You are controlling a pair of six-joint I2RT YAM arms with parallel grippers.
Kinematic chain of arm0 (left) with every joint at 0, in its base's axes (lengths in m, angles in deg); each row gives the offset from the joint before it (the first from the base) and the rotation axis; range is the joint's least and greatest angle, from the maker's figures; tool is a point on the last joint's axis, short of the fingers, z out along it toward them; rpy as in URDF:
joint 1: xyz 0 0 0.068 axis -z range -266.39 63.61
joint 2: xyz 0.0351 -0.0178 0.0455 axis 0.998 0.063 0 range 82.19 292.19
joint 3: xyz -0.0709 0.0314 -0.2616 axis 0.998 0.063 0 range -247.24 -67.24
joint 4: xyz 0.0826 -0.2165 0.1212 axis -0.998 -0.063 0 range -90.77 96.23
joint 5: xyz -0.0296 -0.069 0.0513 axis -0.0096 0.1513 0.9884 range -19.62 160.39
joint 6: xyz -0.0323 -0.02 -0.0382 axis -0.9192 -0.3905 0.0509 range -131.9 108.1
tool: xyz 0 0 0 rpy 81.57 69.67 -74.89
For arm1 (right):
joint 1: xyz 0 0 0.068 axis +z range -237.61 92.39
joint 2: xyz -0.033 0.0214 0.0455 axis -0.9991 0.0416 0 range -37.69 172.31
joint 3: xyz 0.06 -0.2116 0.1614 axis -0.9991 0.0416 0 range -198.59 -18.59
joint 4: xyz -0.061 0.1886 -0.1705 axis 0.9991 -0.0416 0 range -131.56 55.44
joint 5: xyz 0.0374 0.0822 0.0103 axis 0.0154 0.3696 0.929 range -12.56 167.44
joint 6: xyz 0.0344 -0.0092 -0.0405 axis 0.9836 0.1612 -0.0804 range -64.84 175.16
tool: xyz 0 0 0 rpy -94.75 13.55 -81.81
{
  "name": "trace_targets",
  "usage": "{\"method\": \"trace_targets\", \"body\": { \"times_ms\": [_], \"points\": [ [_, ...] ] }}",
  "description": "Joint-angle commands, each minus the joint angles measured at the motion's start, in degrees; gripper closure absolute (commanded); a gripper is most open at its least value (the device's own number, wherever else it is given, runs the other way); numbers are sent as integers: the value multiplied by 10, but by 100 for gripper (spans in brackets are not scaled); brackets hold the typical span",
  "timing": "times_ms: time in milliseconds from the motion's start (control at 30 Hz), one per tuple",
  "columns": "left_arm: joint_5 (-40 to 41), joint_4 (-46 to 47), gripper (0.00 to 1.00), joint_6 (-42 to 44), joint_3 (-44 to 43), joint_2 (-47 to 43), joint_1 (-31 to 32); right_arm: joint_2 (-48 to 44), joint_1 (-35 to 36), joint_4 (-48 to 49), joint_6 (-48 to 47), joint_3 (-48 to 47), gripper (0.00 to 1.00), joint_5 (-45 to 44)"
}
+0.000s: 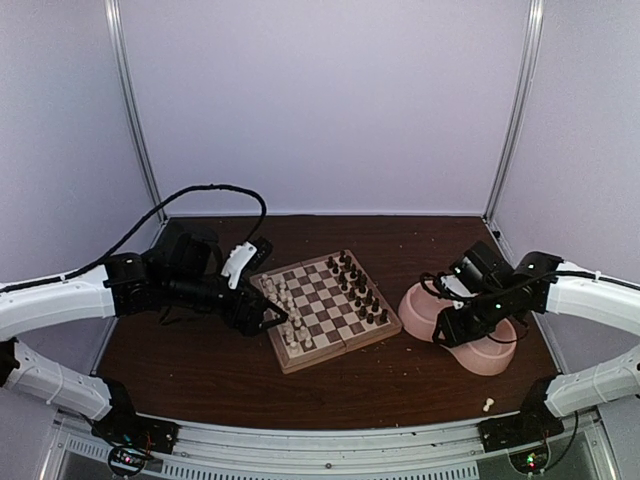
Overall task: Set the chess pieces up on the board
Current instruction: Pick up the rook from the corner of the board.
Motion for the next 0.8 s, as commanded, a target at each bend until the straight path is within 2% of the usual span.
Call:
{"method": "trace_targets", "body": {
  "times_ms": [0,133,267,433,633,767],
  "points": [
    [-2,35,7,17,-36,17,12,0,-3,-12,28,-12,61,-14],
    [2,36,7,21,-46,25,16,-20,-3,-67,80,-6,52,-25],
    [-2,48,7,14,-46,31,18,-63,-3,-121,192,23,46,-60],
    [0,48,7,14,-41,34,26,-114,6,-168,300,75,43,-80],
    [-1,51,7,12,-28,35,29,-131,29,-101,325,152,43,-13],
    [0,56,7,11,-19,34,30,-117,48,-44,291,186,44,19]
  ]
}}
